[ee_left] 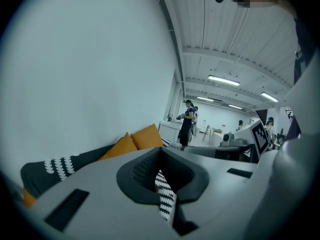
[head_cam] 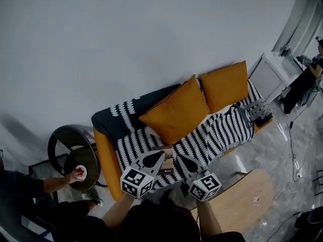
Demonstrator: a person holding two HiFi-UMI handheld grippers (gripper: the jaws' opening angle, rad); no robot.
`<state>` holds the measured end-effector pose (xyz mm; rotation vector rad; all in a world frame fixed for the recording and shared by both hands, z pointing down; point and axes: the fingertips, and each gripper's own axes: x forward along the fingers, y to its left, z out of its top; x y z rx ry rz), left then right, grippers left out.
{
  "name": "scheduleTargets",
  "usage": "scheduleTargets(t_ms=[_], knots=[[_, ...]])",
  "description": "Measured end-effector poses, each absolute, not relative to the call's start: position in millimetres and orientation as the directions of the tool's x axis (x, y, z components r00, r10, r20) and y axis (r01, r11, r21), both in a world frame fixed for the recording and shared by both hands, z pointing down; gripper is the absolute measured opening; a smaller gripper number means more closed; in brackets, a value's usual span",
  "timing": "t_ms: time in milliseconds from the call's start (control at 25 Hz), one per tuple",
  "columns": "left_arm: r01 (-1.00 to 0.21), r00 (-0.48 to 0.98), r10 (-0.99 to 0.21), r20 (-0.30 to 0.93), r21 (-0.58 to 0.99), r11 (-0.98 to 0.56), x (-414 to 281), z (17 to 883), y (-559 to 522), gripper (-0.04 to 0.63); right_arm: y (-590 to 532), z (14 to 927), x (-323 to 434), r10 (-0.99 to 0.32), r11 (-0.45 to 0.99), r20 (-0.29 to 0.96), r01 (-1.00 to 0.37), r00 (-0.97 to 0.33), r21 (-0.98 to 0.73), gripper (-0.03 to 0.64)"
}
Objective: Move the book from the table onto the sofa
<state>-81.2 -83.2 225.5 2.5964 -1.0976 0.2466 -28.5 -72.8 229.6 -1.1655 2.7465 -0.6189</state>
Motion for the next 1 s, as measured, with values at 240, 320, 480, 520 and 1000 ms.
scheduleTargets(t_ms=[240, 320, 480, 520, 1000], knots=[[-0.725, 0.687, -0.683, 0.247, 0.178, -0.665, -82, 207, -78, 0.015, -68, 217, -39, -0.697, 0.651, 0.049, -0.66, -0.716, -0.376, 0.022], [-0.727, 0.686, -0.686, 0.242, 0.174, -0.665, -85, 206, -76, 0.015, -68, 216, -43, -0.694, 0.655, 0.047, -0.657, -0.719, -0.372, 0.023], [-0.728, 0.684, -0.689, 0.238, 0.174, -0.663, -91, 209, -73, 0.015, -65, 219, -52, -0.691, 0.662, 0.045, -0.656, -0.722, -0.362, 0.021], [-0.729, 0.684, -0.69, 0.237, 0.173, -0.663, -93, 210, -72, 0.015, -65, 219, -54, -0.691, 0.663, 0.043, -0.656, -0.722, -0.361, 0.021], [-0.734, 0.678, -0.693, 0.245, 0.167, -0.659, -92, 207, -71, 0.015, -67, 214, -49, -0.69, 0.666, 0.039, -0.656, -0.723, -0.355, 0.021]])
